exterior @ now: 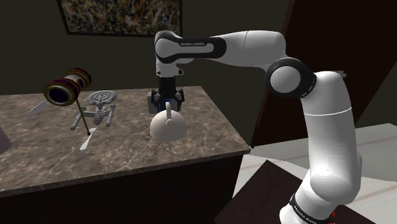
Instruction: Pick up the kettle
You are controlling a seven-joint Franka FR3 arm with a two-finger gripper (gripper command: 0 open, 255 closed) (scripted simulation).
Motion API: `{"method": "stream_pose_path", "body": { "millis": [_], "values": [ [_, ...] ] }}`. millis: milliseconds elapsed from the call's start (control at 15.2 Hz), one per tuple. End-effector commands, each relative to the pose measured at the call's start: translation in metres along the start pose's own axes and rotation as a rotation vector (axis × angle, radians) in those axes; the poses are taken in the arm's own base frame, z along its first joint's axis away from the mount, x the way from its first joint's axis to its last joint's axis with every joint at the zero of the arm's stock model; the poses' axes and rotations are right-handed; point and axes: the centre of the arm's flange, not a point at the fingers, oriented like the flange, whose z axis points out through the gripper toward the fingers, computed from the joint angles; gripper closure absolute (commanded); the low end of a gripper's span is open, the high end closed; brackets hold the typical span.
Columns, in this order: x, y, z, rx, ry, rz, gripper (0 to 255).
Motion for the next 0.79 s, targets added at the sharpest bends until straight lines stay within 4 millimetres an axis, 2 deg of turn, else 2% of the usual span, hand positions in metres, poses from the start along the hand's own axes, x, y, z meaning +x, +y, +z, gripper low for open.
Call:
{"method": "stream_pose_path", "body": {
  "millis": [0, 198, 264, 726],
  "values": [
    [0.0026, 0.0006, 0.0106, 0.000, 0.000, 0.000, 0],
    [0.0045, 0.0006, 0.0187, 0.000, 0.000, 0.000, 0],
    [0.0051, 0.0002, 0.0185, 0.000, 0.000, 0.000, 255],
    [0.0049, 0.0002, 0.0183, 0.000, 0.000, 0.000, 255]
  ]
}}
